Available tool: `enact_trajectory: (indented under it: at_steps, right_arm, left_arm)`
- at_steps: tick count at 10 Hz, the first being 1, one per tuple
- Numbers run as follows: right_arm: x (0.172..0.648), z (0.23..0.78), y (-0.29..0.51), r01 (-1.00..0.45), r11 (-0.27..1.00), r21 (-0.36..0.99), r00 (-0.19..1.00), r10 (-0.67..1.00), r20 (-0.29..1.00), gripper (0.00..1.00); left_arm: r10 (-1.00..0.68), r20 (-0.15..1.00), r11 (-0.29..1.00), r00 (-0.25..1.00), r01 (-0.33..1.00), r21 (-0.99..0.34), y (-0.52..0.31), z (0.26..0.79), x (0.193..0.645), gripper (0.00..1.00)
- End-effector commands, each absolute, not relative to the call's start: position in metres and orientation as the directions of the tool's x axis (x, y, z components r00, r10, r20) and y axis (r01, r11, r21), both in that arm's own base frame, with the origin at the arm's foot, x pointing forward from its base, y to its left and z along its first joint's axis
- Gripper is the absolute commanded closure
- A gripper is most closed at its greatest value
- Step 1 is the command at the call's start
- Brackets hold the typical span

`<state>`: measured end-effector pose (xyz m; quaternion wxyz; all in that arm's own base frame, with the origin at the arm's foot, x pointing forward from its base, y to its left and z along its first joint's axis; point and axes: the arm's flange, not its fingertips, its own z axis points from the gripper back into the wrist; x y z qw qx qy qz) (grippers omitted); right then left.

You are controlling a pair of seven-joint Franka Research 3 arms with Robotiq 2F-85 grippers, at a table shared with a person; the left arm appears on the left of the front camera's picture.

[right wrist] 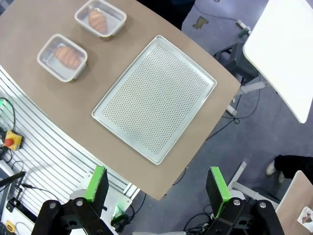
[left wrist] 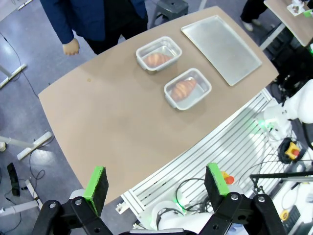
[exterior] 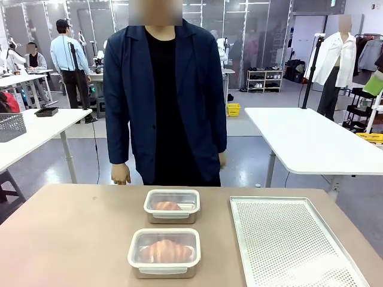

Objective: Place the bread into the airtight container.
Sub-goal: Pick up a Butter Roll and place it into an empty Airtight Container.

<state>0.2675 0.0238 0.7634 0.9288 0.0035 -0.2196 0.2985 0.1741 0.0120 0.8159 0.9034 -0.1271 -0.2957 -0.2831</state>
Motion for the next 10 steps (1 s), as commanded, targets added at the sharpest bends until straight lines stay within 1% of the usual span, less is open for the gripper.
enact_trajectory:
  at_steps: [1,10]
  right_arm:
    - [0.2679,0.7655,0.0273,-0.537,0.836,-0.115,0.740,0.532,0.410,0.00]
    - [0.2679,0.7655,0.0273,-0.537,0.836,-0.115,0.740,0.532,0.410,0.00]
  left_arm:
    - [-0.443,0.608,0.802,0.659,0.594,-0.060,0.0110,0.8176,0.1732,0.00]
    - [-0.443,0.608,0.802,0.659,0.594,-0.060,0.0110,0.8176,0.1732,0.00]
